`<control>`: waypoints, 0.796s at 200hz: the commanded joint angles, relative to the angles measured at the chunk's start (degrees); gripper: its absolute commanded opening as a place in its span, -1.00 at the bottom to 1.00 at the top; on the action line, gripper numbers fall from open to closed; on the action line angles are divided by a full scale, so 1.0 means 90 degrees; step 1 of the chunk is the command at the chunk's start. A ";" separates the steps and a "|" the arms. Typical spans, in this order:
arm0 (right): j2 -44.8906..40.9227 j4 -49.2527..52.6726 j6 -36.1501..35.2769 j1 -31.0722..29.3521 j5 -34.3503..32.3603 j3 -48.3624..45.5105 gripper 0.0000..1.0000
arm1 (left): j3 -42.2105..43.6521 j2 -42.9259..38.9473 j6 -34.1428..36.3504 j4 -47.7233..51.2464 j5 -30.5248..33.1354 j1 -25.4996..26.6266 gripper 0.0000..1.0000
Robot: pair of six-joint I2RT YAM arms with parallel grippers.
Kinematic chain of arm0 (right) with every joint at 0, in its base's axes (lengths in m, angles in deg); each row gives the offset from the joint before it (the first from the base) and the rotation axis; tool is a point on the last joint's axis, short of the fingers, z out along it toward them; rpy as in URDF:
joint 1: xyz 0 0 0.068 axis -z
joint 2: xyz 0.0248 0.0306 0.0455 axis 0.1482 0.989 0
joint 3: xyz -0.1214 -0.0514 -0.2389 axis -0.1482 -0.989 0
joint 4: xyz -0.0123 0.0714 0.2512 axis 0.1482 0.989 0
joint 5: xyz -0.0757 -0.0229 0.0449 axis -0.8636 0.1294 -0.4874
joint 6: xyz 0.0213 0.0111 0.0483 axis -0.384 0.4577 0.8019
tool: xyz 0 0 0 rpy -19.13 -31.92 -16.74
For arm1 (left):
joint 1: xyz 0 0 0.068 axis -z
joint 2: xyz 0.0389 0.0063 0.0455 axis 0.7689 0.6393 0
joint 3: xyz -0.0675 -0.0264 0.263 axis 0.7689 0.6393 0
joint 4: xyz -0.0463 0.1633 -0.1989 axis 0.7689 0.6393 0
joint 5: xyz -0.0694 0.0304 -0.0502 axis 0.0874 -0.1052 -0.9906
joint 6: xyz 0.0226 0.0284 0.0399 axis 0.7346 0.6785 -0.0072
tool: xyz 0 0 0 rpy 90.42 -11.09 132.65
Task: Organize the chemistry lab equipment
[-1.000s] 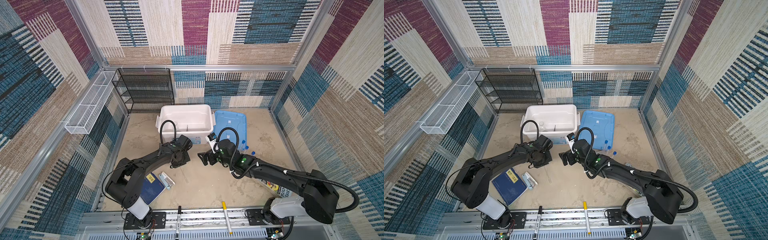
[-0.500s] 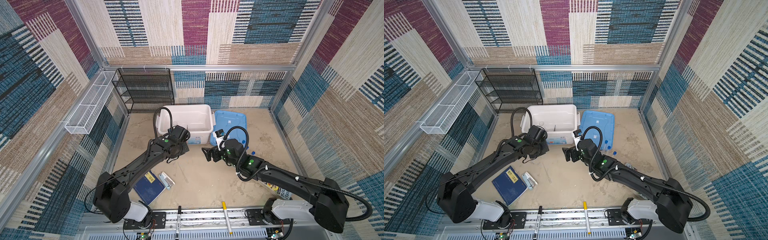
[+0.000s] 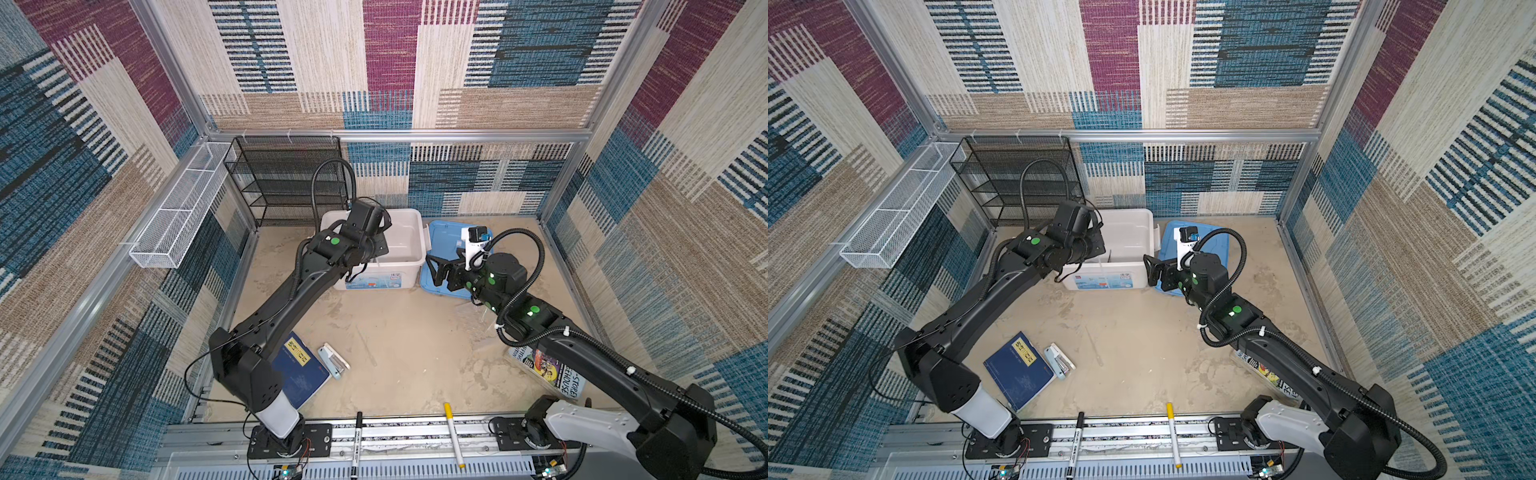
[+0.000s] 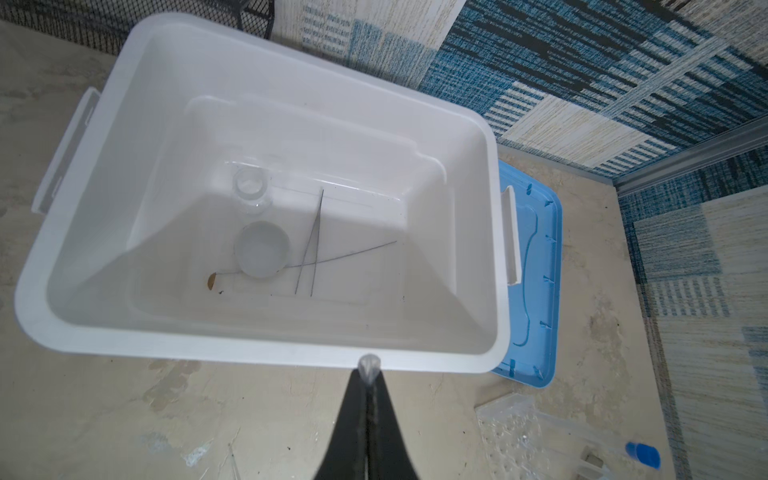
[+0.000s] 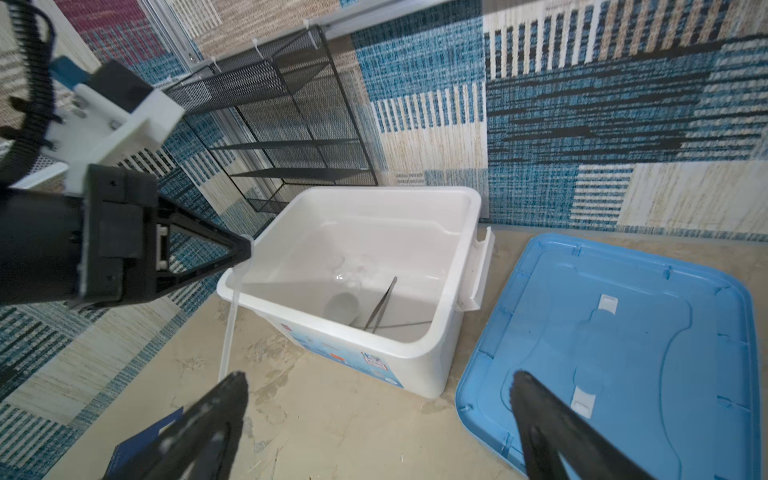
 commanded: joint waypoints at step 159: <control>0.2310 0.0847 -0.0303 0.1389 0.2234 0.2200 0.99 | -0.4294 0.4286 0.1703 -0.0234 -0.0511 -0.0242 -0.91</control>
